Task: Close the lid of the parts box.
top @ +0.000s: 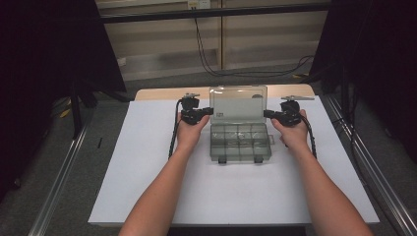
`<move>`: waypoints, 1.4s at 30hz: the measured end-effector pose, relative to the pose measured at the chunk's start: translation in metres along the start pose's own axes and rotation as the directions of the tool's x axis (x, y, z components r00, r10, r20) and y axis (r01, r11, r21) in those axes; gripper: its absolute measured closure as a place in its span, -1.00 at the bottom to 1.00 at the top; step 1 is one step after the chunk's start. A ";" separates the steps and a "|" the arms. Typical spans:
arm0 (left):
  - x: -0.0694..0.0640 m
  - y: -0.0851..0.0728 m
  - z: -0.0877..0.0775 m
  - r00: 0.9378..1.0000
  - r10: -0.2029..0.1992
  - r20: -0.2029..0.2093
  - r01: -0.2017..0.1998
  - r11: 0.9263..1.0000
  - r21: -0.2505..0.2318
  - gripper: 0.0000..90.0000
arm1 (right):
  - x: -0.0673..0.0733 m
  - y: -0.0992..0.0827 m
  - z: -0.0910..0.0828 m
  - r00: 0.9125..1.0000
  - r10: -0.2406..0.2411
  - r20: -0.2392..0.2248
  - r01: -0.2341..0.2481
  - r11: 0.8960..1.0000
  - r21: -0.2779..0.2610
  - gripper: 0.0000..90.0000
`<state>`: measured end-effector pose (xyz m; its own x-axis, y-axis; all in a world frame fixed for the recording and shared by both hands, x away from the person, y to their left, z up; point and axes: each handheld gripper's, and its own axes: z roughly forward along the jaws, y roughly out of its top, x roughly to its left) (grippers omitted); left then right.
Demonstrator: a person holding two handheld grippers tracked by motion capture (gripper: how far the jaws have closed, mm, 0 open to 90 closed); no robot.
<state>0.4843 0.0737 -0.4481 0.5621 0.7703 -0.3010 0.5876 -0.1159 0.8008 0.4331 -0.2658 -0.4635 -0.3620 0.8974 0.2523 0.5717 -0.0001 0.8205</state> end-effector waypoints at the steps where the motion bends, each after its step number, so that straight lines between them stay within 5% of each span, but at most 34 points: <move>1: 0.000 0.001 0.000 1.000 0.010 0.005 -0.010 1.000 -0.004 0.78 | 0.000 0.000 0.000 1.000 -0.005 0.000 0.005 1.000 -0.001 0.92; 12: -0.004 0.001 -0.006 0.996 0.084 -0.008 -0.084 0.996 -0.023 0.90 | 0.000 0.004 0.000 1.000 -0.006 0.001 0.006 1.000 0.001 0.77; 21: -0.005 -0.001 -0.009 0.993 0.116 -0.001 -0.116 0.993 -0.034 0.91 | 0.007 0.041 -0.013 0.999 -0.009 0.033 0.010 0.999 -0.044 0.71; 28: -0.003 -0.002 -0.010 0.993 0.115 0.011 -0.114 0.993 -0.039 0.91 | 0.012 0.053 -0.010 0.998 -0.018 0.056 0.020 0.999 -0.030 0.73; 34: -0.003 -0.001 -0.010 0.992 0.124 0.016 -0.123 0.991 -0.045 0.91 | 0.008 0.051 -0.009 0.999 0.040 0.035 -0.038 0.998 -0.039 0.83; 42: -0.003 -0.002 -0.010 0.995 0.097 0.010 -0.097 0.995 -0.031 0.89 | 0.014 0.050 -0.014 0.997 -0.034 0.071 0.037 0.999 -0.037 0.93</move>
<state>0.4759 0.0782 -0.4435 0.6224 0.7490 -0.2270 0.5121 -0.1704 0.8419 0.4466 -0.2597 -0.4118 -0.3282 0.9258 0.1875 0.5305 0.0164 0.8475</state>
